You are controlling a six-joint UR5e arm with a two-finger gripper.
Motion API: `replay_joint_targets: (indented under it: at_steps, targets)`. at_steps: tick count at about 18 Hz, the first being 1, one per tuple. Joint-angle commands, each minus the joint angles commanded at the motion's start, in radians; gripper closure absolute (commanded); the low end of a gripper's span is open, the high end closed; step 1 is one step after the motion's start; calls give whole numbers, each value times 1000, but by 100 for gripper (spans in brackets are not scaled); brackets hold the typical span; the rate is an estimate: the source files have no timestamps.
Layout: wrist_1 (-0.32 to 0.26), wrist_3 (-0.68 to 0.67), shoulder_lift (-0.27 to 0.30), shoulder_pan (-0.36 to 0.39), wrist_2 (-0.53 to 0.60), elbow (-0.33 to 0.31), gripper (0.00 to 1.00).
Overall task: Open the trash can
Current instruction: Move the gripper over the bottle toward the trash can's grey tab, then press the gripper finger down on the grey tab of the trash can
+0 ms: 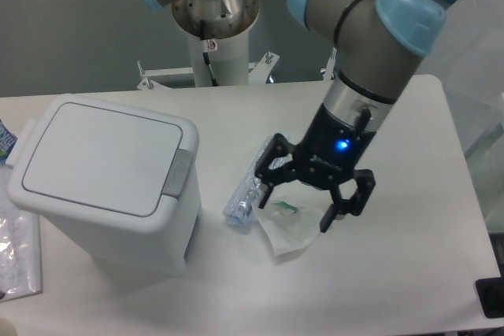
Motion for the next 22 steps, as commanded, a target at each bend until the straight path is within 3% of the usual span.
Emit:
replay_joint_targets:
  at_steps: [9,13,22]
  targets:
    - [60,2,94,-42,8,-169,0]
    - [98,-5,83,-55,12,-181,0]
    - [106,-5,78,-65,12,-197,0]
